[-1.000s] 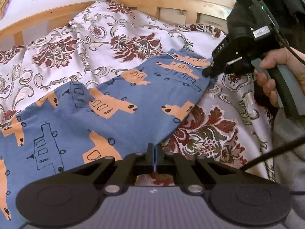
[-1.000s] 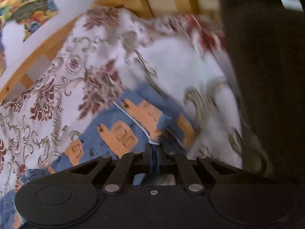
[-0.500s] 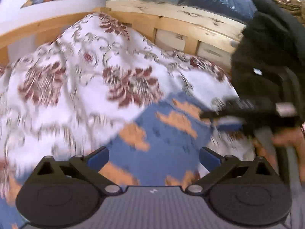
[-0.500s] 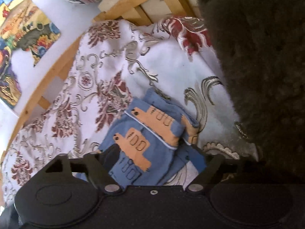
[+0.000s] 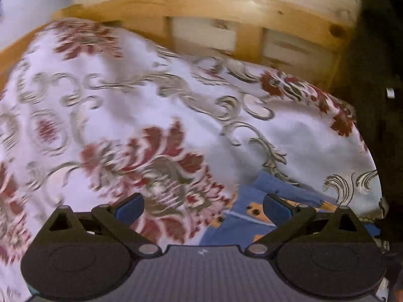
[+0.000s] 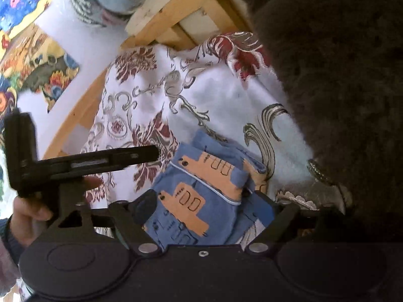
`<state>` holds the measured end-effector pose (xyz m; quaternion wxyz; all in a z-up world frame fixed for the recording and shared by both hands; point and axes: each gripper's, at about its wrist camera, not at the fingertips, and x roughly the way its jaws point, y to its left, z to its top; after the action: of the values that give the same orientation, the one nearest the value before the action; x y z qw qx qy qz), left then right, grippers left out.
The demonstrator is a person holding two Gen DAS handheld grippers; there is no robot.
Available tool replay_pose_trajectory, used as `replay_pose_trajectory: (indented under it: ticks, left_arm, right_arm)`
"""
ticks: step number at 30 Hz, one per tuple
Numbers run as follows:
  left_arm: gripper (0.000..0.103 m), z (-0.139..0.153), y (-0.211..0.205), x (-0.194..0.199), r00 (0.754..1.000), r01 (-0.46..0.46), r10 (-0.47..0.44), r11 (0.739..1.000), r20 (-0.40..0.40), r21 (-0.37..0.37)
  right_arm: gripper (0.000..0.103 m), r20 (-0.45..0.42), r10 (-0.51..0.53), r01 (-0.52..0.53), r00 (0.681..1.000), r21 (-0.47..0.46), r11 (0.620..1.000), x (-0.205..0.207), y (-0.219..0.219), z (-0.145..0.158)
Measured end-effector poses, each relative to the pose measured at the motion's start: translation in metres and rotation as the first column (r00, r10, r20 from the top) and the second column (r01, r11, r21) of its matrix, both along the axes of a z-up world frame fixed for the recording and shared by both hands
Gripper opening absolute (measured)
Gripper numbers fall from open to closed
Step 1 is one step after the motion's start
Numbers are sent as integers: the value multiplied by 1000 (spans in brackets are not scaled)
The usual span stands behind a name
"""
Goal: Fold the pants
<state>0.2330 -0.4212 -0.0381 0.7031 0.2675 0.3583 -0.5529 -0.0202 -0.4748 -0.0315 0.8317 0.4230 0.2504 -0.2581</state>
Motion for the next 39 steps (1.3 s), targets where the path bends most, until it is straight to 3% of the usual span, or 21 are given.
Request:
replay_pose_trajectory:
  ticks: [1,3,6,11,13,15,17,18,21,31,34,39]
  left_arm:
    - [103,-3,-6,-2,1000,25,-25,1000,-5,12]
    - [101,-5,-15,-6,997,74,-74,997,-11,30]
    - [83,-8,-25,-11,991,135,-135,989,-1,54]
    - [54,-18,-37,-10,984,172,-163,978,-78,117]
    - [48,-20,-39,-8,982,175,-164,977,-99,119]
    - [30,-21,-41,-6,981,169,-156,979,-111,117]
    - [21,-20,-42,-6,983,150,-137,982,-119,114]
    - [14,-19,-41,-5,984,145,-132,983,-118,111]
    - [10,-12,-38,-12,990,128,-122,987,-68,101]
    - [8,14,-33,-32,991,136,-135,990,-21,47]
    - [8,16,-34,-38,989,150,-150,987,-6,52]
    - [8,16,-35,-43,987,158,-159,985,16,65]
  right_arm:
    - [73,-4,-12,12,1000,-2,1000,1,1,-1]
    - [56,-16,-34,34,999,3,999,4,1,-3]
    - [42,-32,-85,85,996,23,996,4,-2,-7]
    - [33,-14,-122,122,992,48,991,-2,-7,-10]
    - [28,-10,-128,128,992,55,990,-4,-9,-11]
    - [11,-12,-132,132,991,60,989,-4,-10,-12]
    - [3,-20,-137,138,990,58,989,-5,-10,-13]
    - [2,-21,-137,138,990,57,989,-5,-9,-13]
    - [0,-27,-138,139,990,42,989,-6,-7,-11]
    - [0,-20,-138,137,990,-36,990,-13,7,2]
    - [17,-31,-169,169,985,-12,986,-13,2,-4]
    - [19,-37,-185,186,982,26,982,-5,-6,-14]
